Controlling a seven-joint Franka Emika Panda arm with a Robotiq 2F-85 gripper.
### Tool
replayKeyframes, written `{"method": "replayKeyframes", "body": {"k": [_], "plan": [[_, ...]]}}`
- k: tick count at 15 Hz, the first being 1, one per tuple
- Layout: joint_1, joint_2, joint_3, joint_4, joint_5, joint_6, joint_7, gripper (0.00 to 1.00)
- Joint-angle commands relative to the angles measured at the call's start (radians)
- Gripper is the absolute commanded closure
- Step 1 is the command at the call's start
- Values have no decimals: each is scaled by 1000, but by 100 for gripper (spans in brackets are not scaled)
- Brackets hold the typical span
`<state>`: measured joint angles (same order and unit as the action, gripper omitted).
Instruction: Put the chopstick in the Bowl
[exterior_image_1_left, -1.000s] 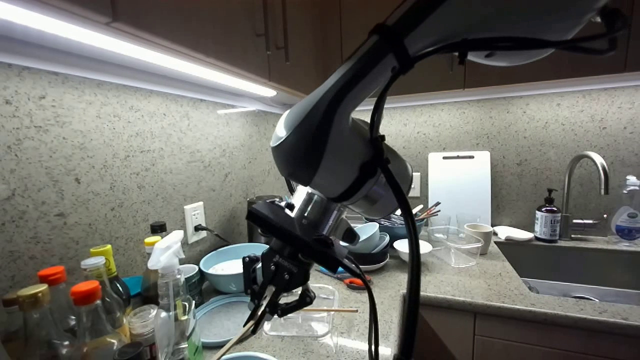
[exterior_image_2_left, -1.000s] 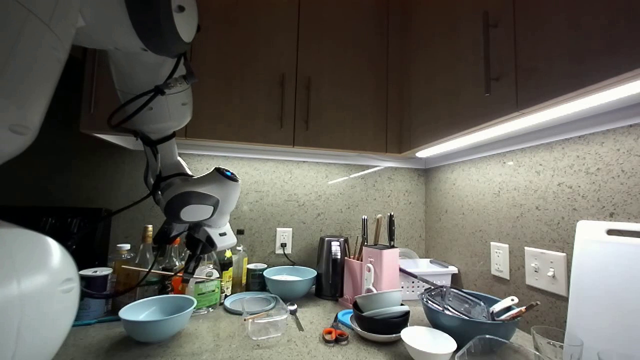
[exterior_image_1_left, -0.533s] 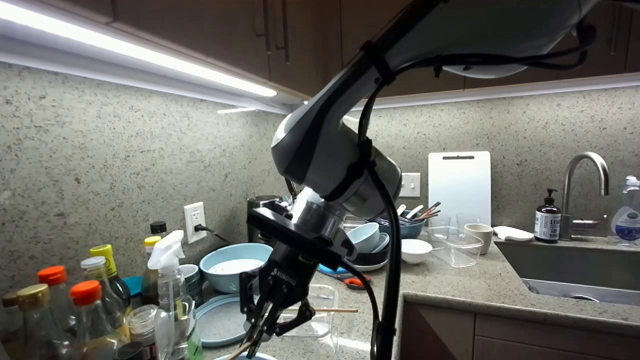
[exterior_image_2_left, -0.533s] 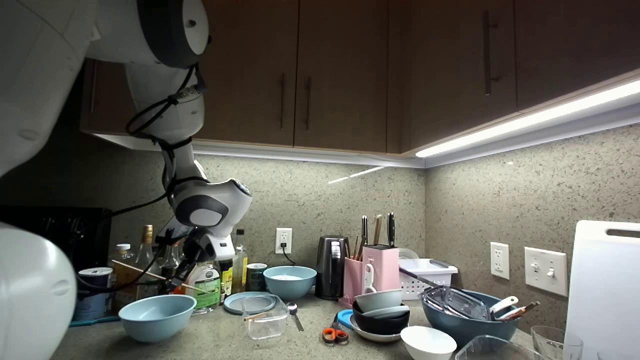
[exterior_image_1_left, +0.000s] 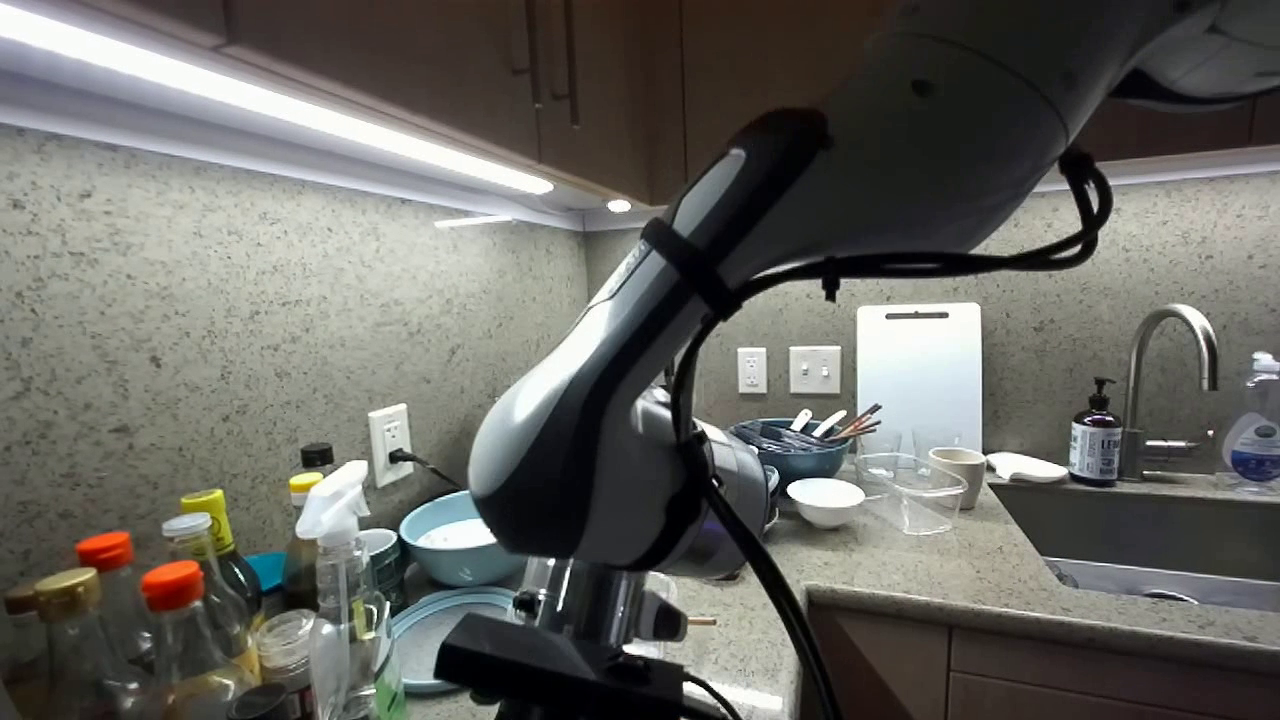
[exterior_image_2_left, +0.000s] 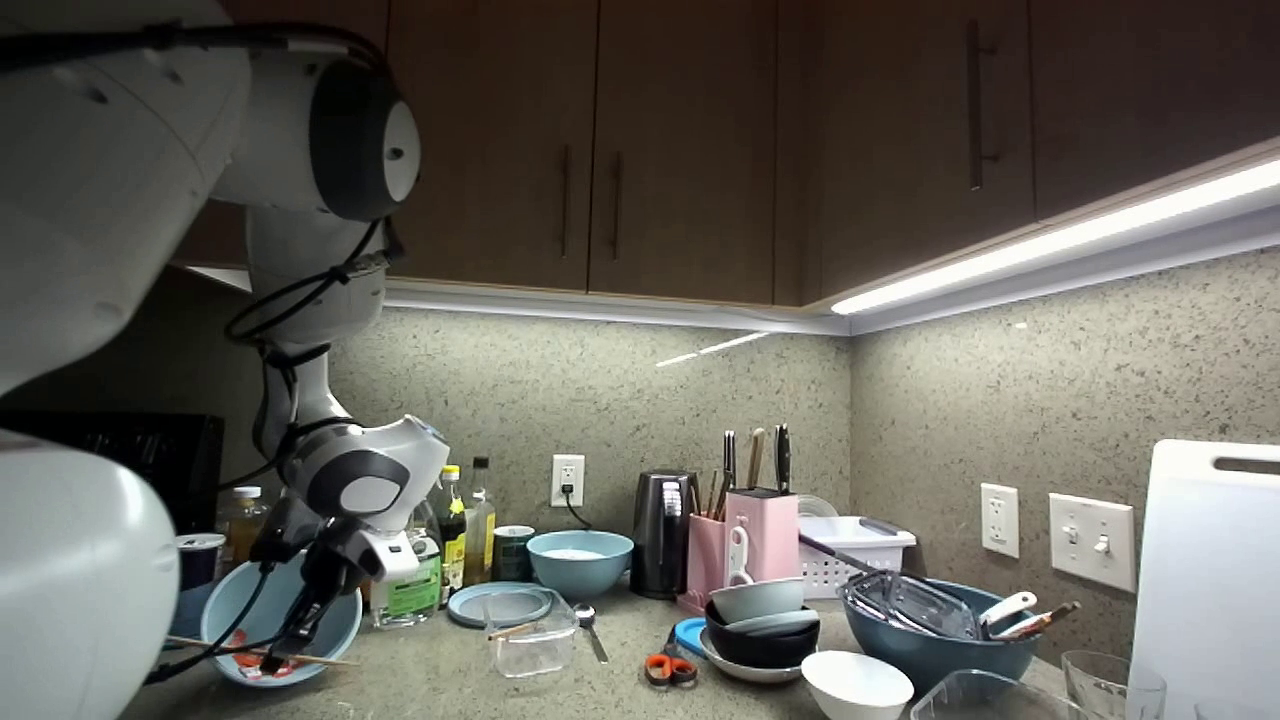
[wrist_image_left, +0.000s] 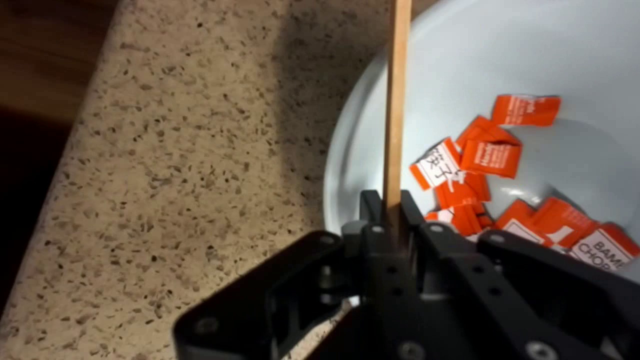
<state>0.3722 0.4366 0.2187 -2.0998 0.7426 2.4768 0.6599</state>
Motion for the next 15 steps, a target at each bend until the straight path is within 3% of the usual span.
{"method": "replayKeyframes", "body": {"k": [1, 8, 15], "plan": [[56, 50, -14, 35, -118, 40, 72, 93], [80, 25, -10, 29, -240, 124, 127, 93], [160, -145, -57, -106, -432, 397, 258, 93]]}}
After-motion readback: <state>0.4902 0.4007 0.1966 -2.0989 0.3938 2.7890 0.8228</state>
